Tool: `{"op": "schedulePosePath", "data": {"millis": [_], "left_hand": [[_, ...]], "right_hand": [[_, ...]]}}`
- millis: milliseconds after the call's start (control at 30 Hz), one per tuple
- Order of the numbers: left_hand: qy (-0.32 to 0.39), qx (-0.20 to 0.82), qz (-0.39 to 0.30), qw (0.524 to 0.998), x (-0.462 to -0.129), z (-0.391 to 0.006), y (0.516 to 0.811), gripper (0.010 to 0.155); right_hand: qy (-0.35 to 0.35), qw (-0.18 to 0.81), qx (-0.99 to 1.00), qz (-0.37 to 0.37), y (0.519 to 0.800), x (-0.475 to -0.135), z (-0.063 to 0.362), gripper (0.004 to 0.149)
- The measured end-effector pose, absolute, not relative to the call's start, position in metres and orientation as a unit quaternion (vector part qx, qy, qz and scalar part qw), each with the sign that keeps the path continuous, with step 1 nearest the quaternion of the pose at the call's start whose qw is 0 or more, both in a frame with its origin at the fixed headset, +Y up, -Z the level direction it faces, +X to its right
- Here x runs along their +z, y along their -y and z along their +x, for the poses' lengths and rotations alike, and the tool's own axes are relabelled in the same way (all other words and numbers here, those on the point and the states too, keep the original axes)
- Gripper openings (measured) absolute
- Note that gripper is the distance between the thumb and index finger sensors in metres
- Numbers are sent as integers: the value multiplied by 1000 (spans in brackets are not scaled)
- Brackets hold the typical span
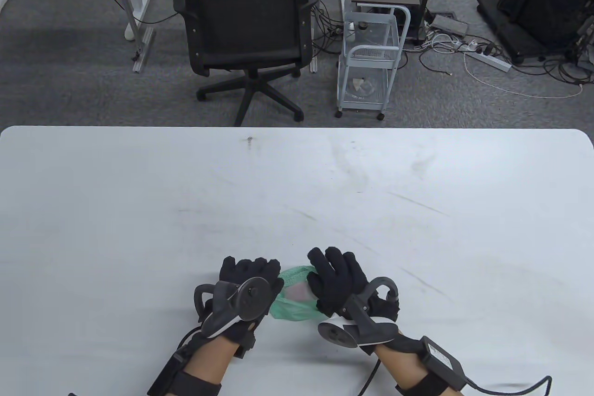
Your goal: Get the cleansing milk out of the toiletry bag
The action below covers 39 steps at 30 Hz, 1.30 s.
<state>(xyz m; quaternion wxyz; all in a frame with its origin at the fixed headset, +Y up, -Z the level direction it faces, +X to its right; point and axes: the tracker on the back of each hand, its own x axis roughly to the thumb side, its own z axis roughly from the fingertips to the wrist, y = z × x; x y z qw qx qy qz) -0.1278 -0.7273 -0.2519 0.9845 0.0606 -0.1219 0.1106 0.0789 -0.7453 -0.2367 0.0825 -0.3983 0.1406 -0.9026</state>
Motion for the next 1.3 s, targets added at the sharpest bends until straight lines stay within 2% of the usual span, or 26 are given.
{"op": "schedulePosePath", "data": {"millis": [600,1300], "left_hand": [[103,100,58,988,-252,-130,727,44],[92,90,59,990,-253,-130,728,43]], "right_hand": [[-189,112,-867,-447,733,-219,72,64],[-204,75,-862,-458,713,-210,83,63]]}}
